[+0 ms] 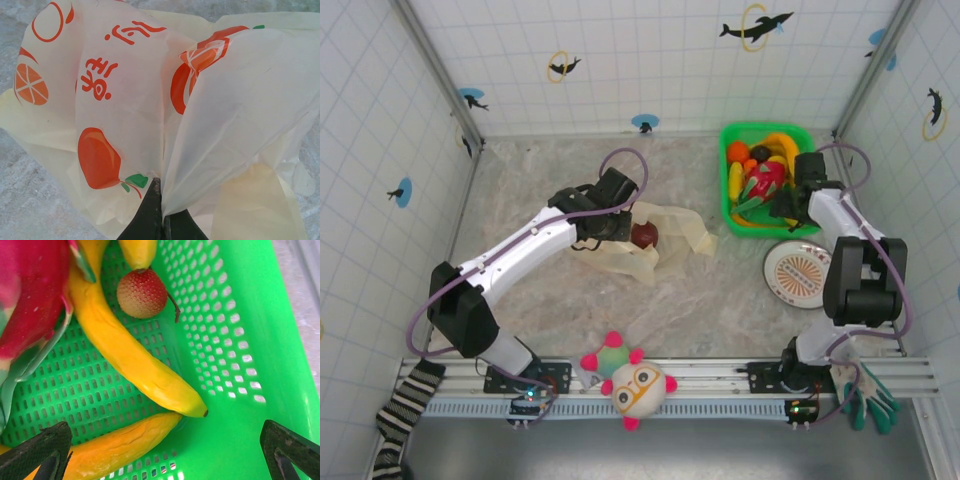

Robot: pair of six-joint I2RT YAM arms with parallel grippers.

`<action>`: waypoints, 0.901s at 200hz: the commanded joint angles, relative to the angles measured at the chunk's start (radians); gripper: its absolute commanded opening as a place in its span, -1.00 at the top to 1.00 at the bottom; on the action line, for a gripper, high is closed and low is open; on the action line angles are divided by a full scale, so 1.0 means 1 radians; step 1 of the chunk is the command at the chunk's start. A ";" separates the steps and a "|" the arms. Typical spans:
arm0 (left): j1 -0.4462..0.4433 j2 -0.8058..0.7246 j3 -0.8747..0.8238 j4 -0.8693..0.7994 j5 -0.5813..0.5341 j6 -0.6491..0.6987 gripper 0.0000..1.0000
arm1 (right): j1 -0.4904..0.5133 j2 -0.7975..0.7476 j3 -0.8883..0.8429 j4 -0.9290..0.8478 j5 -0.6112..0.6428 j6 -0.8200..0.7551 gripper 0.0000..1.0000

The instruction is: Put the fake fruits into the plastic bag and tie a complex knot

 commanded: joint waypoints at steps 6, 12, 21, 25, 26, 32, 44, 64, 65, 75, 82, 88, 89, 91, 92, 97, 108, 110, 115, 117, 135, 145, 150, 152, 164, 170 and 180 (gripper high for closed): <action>0.002 0.009 0.028 -0.026 -0.019 0.013 1.00 | 0.000 -0.050 0.027 -0.029 -0.022 -0.021 -1.00; 0.002 0.009 0.028 -0.027 -0.020 0.014 1.00 | 0.000 -0.064 0.029 -0.023 -0.053 -0.019 -1.00; 0.002 0.010 0.028 -0.028 -0.020 0.012 1.00 | 0.000 -0.085 0.026 -0.002 -0.094 -0.007 -1.00; 0.002 0.011 0.028 -0.028 -0.019 0.012 1.00 | 0.001 -0.094 0.025 0.009 -0.114 -0.003 -1.00; 0.002 0.010 0.028 -0.028 -0.020 0.013 1.00 | 0.001 -0.096 0.025 0.012 -0.121 -0.002 -1.00; 0.002 0.010 0.028 -0.028 -0.020 0.013 1.00 | 0.002 -0.110 0.025 0.028 -0.147 0.009 -1.00; 0.002 0.010 0.029 -0.026 -0.021 0.014 1.00 | 0.003 -0.120 0.024 0.064 -0.195 0.036 -1.00; 0.002 0.010 0.028 -0.025 -0.020 0.014 1.00 | 0.008 -0.097 0.030 0.128 -0.240 0.096 -1.00; 0.002 0.010 0.028 -0.025 -0.020 0.014 1.00 | 0.009 -0.095 0.032 0.131 -0.242 0.099 -1.00; 0.002 0.009 0.028 -0.025 -0.019 0.015 1.00 | 0.013 -0.065 0.045 0.155 -0.259 0.131 -1.00; 0.002 0.009 0.027 -0.025 -0.017 0.015 1.00 | 0.017 -0.045 0.054 0.175 -0.266 0.154 -1.00; 0.002 0.007 0.025 -0.026 -0.017 0.016 1.00 | 0.022 -0.028 0.065 0.190 -0.267 0.171 -1.00; 0.002 0.008 0.025 -0.027 -0.018 0.015 1.00 | 0.024 -0.025 0.067 0.192 -0.267 0.172 -1.00; 0.002 0.007 0.026 -0.027 -0.018 0.015 1.00 | 0.025 -0.018 0.071 0.196 -0.267 0.176 -1.00; 0.002 0.008 0.025 -0.028 -0.019 0.015 1.00 | 0.026 -0.015 0.074 0.196 -0.267 0.178 -1.00; 0.002 0.006 0.024 -0.028 -0.019 0.015 1.00 | 0.031 -0.002 0.087 0.207 -0.266 0.188 -1.00; 0.002 0.001 0.022 -0.029 -0.020 0.015 1.00 | 0.044 0.032 0.113 0.218 -0.262 0.208 -1.00; 0.002 0.000 0.022 -0.029 -0.021 0.015 1.00 | 0.047 0.038 0.120 0.221 -0.260 0.210 -1.00; 0.002 -0.001 0.021 -0.029 -0.022 0.014 1.00 | 0.052 0.053 0.132 0.225 -0.257 0.217 -1.00; 0.002 -0.002 0.020 -0.029 -0.024 0.014 1.00 | 0.054 0.060 0.138 0.227 -0.255 0.220 -1.00; 0.002 -0.006 0.018 -0.028 -0.025 0.014 1.00 | 0.065 0.110 0.180 0.226 -0.234 0.242 -1.00; 0.002 -0.007 0.016 -0.028 -0.026 0.014 1.00 | 0.069 0.134 0.197 0.229 -0.218 0.254 -1.00; 0.002 -0.008 0.015 -0.028 -0.026 0.014 1.00 | 0.070 0.145 0.202 0.232 -0.206 0.260 -1.00; 0.002 -0.008 0.015 -0.029 -0.026 0.014 1.00 | 0.071 0.149 0.205 0.235 -0.202 0.263 -1.00; 0.002 -0.008 0.013 -0.029 -0.028 0.016 1.00 | 0.076 0.171 0.215 0.250 -0.191 0.274 -1.00; 0.002 -0.007 0.014 -0.030 -0.030 0.017 1.00 | 0.080 0.182 0.222 0.251 -0.181 0.279 -1.00; 0.002 -0.005 0.014 -0.032 -0.033 0.017 1.00 | 0.083 0.200 0.236 0.250 -0.173 0.283 -1.00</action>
